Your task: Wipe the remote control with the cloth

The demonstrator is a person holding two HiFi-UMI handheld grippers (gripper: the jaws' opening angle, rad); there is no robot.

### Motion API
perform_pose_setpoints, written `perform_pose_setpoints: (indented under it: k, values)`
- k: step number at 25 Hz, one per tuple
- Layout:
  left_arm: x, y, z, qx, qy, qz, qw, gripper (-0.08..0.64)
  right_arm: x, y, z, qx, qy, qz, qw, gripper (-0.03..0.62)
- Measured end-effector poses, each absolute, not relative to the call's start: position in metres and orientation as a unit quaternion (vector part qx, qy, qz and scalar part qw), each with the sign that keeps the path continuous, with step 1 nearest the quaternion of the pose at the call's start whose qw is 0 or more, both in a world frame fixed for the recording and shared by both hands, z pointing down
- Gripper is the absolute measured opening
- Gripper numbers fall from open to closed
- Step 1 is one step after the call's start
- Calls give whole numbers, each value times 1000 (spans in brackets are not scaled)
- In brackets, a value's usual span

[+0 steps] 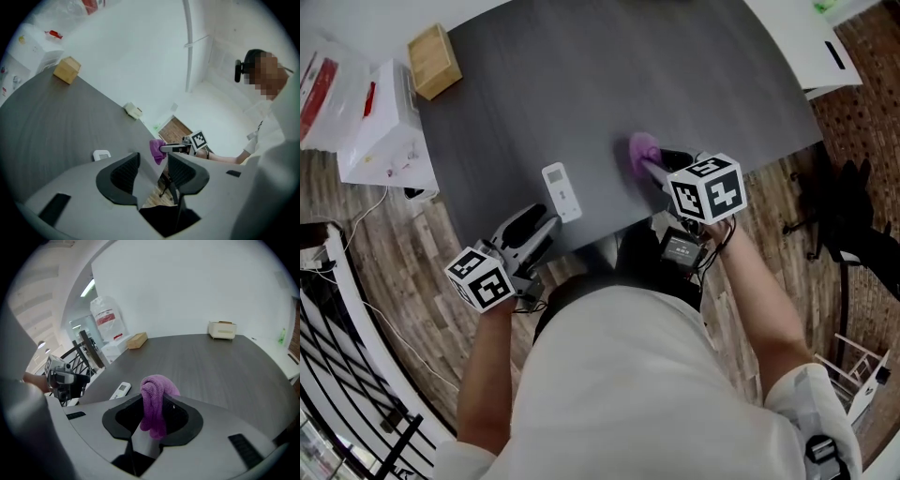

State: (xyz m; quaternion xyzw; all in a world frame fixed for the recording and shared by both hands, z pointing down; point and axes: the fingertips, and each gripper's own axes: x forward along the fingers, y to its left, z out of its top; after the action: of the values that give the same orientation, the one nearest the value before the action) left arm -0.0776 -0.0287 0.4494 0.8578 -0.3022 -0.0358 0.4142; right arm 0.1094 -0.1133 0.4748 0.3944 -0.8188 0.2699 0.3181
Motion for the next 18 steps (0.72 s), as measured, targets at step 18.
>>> perform_pose_setpoints:
  k: [18]
  values:
    - [-51, 75, 370, 813, -370, -206, 399, 43, 150, -17, 386, 385, -861, 273, 187, 110]
